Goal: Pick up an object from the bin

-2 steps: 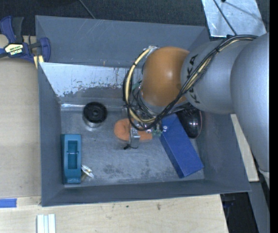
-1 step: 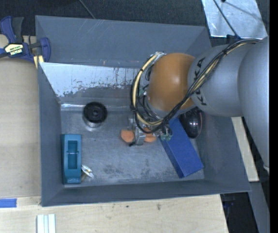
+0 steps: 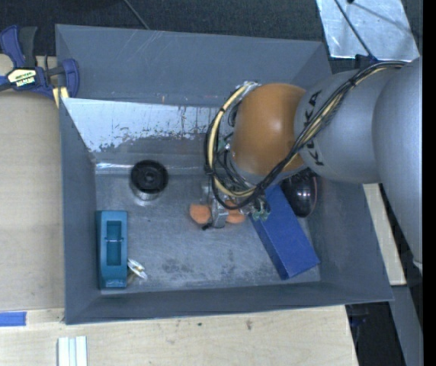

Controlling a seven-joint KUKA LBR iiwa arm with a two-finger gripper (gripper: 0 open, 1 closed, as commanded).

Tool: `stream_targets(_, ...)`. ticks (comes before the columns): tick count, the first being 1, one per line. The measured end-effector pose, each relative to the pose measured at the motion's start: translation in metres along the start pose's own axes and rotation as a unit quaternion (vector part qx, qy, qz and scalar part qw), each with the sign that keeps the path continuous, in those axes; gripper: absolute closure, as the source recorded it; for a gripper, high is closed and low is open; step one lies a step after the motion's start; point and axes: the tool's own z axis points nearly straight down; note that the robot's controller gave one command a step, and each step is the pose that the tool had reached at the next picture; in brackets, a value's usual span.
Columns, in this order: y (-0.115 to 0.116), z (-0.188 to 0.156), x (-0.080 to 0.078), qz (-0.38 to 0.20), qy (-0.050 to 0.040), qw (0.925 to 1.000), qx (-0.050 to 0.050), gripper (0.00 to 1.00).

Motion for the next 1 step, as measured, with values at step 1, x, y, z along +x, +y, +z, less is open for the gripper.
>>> stream_targets(1,-0.0079,-0.1558,-0.0188,0.021,-0.0019,0.9998,0.000,1.00)
